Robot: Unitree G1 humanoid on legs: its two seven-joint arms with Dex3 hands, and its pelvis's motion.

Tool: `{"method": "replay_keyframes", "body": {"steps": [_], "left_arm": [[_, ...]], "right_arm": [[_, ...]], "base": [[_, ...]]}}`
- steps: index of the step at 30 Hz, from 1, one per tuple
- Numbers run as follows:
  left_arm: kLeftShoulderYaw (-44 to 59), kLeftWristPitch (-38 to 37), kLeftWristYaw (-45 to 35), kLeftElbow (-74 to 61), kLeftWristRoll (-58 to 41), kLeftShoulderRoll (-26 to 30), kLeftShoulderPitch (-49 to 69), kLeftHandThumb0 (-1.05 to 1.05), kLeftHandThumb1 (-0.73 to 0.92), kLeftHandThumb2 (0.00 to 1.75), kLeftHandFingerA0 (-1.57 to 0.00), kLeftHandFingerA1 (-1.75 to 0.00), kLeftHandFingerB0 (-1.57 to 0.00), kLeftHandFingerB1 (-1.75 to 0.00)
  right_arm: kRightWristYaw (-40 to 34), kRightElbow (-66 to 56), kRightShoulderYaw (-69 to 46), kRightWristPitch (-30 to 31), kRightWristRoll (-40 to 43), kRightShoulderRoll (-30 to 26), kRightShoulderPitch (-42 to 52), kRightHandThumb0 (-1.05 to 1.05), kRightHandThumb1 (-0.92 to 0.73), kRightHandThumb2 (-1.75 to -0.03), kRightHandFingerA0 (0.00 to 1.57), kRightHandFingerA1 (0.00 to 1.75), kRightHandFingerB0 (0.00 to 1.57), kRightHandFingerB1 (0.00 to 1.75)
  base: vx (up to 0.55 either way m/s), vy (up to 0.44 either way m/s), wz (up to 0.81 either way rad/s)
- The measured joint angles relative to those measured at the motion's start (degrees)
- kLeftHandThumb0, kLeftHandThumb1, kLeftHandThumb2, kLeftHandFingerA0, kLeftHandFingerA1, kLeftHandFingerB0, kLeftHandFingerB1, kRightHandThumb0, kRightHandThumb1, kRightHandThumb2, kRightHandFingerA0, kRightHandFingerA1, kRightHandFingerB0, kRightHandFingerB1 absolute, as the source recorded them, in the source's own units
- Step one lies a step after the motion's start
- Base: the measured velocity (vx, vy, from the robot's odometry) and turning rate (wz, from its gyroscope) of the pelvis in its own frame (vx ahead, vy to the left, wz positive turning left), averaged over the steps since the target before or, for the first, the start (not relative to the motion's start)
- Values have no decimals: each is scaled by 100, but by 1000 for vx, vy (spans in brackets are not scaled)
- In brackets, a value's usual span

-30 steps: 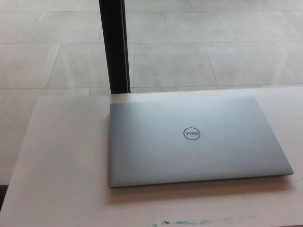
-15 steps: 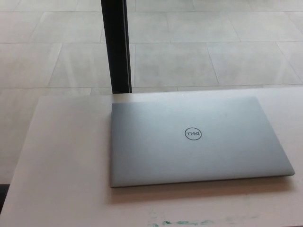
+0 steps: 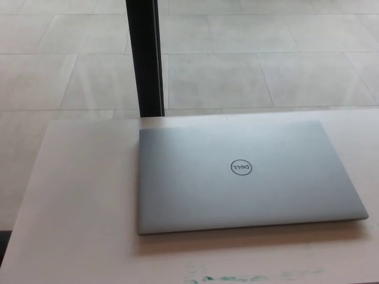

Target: The robot uses its right hand to push down on the lid of a laptop kept in the middle of the desk to close it

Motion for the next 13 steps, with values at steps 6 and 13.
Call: {"method": "replay_keyframes", "body": {"steps": [6,13], "left_arm": [[-2,0,2,2,-2,0,-17,-96,78,63,-53,-69,-51,-58],[12,0,-2,-5,-18,1,-60,-96,56,107,-50,-70,-48,-63]], "right_arm": [[-17,-22,193,-21,26,19,23,-94,-87,-67,74,108,67,83],[-2,-43,294,-35,83,41,36,-97,-85,-66,85,111,74,84]], "base": [[0,0,0],[0,0,0]]}}
